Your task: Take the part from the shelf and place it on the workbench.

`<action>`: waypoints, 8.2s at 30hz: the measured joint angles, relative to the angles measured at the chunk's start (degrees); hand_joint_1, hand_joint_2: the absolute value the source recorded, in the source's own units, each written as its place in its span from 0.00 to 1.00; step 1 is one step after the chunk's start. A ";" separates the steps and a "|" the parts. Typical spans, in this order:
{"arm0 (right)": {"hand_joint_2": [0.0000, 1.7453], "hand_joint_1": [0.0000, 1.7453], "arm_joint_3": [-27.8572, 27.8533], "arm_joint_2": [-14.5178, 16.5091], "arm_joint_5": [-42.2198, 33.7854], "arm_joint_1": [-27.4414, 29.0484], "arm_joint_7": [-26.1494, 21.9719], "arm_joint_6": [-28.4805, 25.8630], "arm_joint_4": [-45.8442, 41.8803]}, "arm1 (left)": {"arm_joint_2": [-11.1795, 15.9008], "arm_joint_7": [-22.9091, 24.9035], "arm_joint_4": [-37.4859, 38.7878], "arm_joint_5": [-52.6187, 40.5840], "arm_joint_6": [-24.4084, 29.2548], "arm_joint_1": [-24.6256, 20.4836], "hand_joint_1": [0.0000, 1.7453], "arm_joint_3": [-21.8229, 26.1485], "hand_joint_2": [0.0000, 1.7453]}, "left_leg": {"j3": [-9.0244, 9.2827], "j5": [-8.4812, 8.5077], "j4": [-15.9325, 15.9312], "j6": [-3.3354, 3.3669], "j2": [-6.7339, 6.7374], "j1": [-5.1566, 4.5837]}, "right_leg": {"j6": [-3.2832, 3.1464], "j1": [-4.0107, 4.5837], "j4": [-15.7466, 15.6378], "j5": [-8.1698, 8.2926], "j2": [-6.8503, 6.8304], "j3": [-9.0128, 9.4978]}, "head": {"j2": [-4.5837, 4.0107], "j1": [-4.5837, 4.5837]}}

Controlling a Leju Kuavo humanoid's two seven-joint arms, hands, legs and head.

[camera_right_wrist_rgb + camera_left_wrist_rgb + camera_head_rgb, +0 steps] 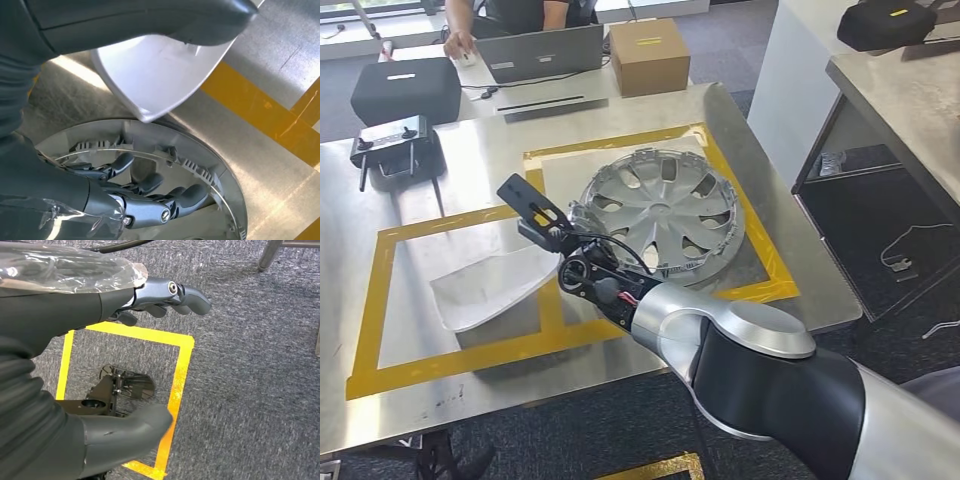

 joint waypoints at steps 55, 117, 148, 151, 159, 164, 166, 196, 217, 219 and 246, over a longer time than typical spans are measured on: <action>0.00 0.00 -18.64 -22.76 -11.15 25.62 -36.38 24.23 -53.20 | 5.33 -3.45 0.00 8.19 -1.38 4.95 0.00 0.59 0.00 | 0.14 -0.10 0.00 0.09 0.07 -0.01 | 0.02 0.00 -0.17 -0.02 0.06 0.14 | 0.00 -0.01; 0.00 0.00 -32.75 -32.64 -6.41 51.25 -42.64 27.35 -77.55 | 5.80 -1.38 0.00 6.88 -1.73 4.39 0.00 0.60 0.00 | 0.33 0.64 -0.41 2.04 0.49 0.60 | 2.46 -0.59 16.70 -8.24 -0.09 -6.30 | 0.00 0.81; 0.00 0.00 -33.37 -30.54 -6.39 51.03 -42.72 28.51 -76.90 | 5.72 -1.02 0.00 6.58 -1.87 3.75 0.00 0.61 0.00 | -0.82 0.79 0.47 2.33 0.69 0.23 | 2.44 -0.45 16.44 -9.11 -0.38 -6.62 | 0.00 0.68; 0.00 0.00 -33.49 -30.53 -6.39 51.30 -42.75 28.51 -76.74 | 5.72 -1.02 0.00 6.58 -1.84 3.82 0.00 0.61 0.00 | -2.19 1.79 0.60 2.33 0.65 -0.15 | 1.67 -0.08 12.00 -6.49 -0.36 -1.20 | 0.00 0.83; 0.00 0.00 -33.88 -30.46 -6.26 51.22 -42.94 28.91 -76.74 | 5.52 -0.83 -0.02 6.79 -1.63 3.97 0.00 0.63 0.00 | -4.02 2.19 1.43 0.05 0.66 0.15 | -1.14 0.60 -3.42 -2.20 -0.65 6.57 | 0.00 0.66; 0.00 0.00 -33.97 -29.92 -6.30 51.14 -42.97 29.61 -76.41 | 5.86 -0.84 -0.02 7.16 -1.37 4.15 0.00 0.78 0.00 | -8.39 -7.04 16.67 -1.97 0.47 1.38 | -1.22 -0.09 -3.44 0.31 -1.06 3.44 | 0.00 -0.21; 0.00 0.00 -34.00 -29.70 -6.38 51.03 -42.96 29.79 -76.16 | 5.97 -0.87 -0.02 7.25 -1.30 4.17 0.00 0.92 0.00 | -5.96 -4.27 14.84 -2.89 0.51 2.05 | -0.61 -0.70 -2.59 0.95 -1.08 1.79 | 0.00 -0.25; 0.00 0.00 -34.20 -28.58 -6.80 49.33 -42.68 29.82 -73.32 | 6.64 -1.09 -0.02 7.97 -1.36 4.19 0.00 1.67 0.00 | -8.25 -3.79 18.41 -2.15 0.51 1.14 | -1.81 0.29 -2.09 0.87 -1.20 1.51 | 0.00 -0.35; 0.00 0.00 -34.53 -28.26 -8.26 49.15 -43.65 30.65 -71.84 | 6.49 -0.65 0.00 8.45 -1.14 4.12 0.00 1.84 0.00 | -5.56 6.32 1.08 0.51 0.65 0.62 | -1.26 1.25 -1.57 -6.10 -0.45 9.54 | 0.00 1.01; 0.00 0.00 -34.57 -28.17 -8.31 49.14 -43.65 30.77 -71.75 | 6.60 -0.64 0.00 8.44 -1.09 4.15 0.00 1.88 0.00 | -5.87 6.87 0.55 -0.20 0.64 0.73 | -1.56 1.17 -2.52 -4.80 -0.63 8.85 | 0.00 1.03; 0.00 0.00 -35.07 -27.21 -9.04 49.51 -43.75 31.37 -69.66 | 7.12 -1.57 -0.02 9.52 -0.85 4.88 0.00 2.04 0.00 | 1.46 -0.45 0.27 1.00 0.86 0.75 | 0.51 0.10 0.97 -1.16 -0.55 2.55 | 0.00 1.00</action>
